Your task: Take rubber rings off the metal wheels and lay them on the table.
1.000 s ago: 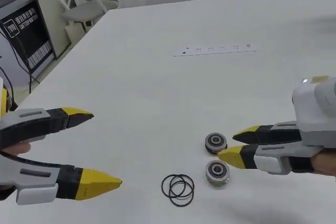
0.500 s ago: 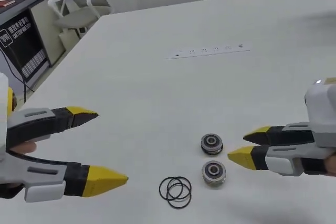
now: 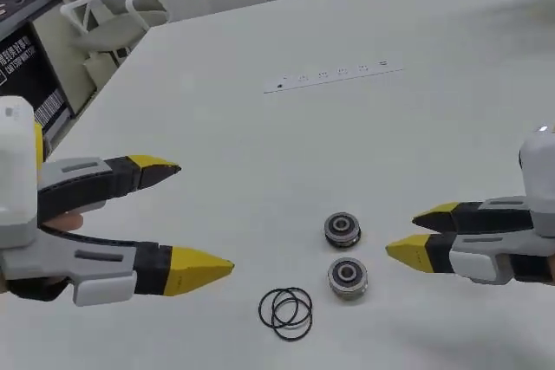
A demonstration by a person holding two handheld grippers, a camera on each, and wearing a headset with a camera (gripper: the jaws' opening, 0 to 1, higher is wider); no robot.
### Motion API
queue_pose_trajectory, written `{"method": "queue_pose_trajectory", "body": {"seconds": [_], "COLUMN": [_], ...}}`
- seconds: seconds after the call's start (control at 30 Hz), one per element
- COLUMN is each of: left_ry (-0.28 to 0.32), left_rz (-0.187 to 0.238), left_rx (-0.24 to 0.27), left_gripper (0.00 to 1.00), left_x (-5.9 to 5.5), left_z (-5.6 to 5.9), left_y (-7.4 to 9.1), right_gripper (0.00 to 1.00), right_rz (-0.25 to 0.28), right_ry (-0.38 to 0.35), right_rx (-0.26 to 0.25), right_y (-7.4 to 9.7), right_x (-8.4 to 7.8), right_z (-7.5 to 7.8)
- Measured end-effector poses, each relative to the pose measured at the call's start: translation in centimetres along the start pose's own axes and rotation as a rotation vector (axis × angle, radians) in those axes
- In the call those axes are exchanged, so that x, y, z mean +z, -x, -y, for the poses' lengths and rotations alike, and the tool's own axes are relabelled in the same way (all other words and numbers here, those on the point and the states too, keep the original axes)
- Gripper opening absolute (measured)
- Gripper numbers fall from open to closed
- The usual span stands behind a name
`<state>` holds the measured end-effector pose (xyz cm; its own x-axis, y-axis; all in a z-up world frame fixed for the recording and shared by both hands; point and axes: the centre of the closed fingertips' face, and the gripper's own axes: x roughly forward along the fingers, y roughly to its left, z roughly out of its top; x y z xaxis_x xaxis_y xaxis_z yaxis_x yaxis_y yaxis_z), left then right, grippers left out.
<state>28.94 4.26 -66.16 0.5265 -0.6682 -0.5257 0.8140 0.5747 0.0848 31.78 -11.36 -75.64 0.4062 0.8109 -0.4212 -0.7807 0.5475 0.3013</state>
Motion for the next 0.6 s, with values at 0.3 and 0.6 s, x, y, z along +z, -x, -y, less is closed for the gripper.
{"method": "queue_pose_trajectory", "body": {"seconds": [0.3, 0.6], "left_ry": [-0.022, -0.048], "left_rz": [0.023, 0.030], "left_rx": [-0.032, -0.034], "left_gripper": [0.72, 0.65], "left_x": [1.6, 2.4], "left_z": [0.5, 0.2], "left_y": [-2.2, -4.6], "right_gripper": [0.32, 0.32], "right_rz": [0.009, 0.012], "right_ry": [-0.032, -0.046], "right_rx": [-0.011, -0.009], "right_y": [0.2, -0.1], "right_x": [-0.7, -0.9], "right_z": [0.9, 1.5]}}
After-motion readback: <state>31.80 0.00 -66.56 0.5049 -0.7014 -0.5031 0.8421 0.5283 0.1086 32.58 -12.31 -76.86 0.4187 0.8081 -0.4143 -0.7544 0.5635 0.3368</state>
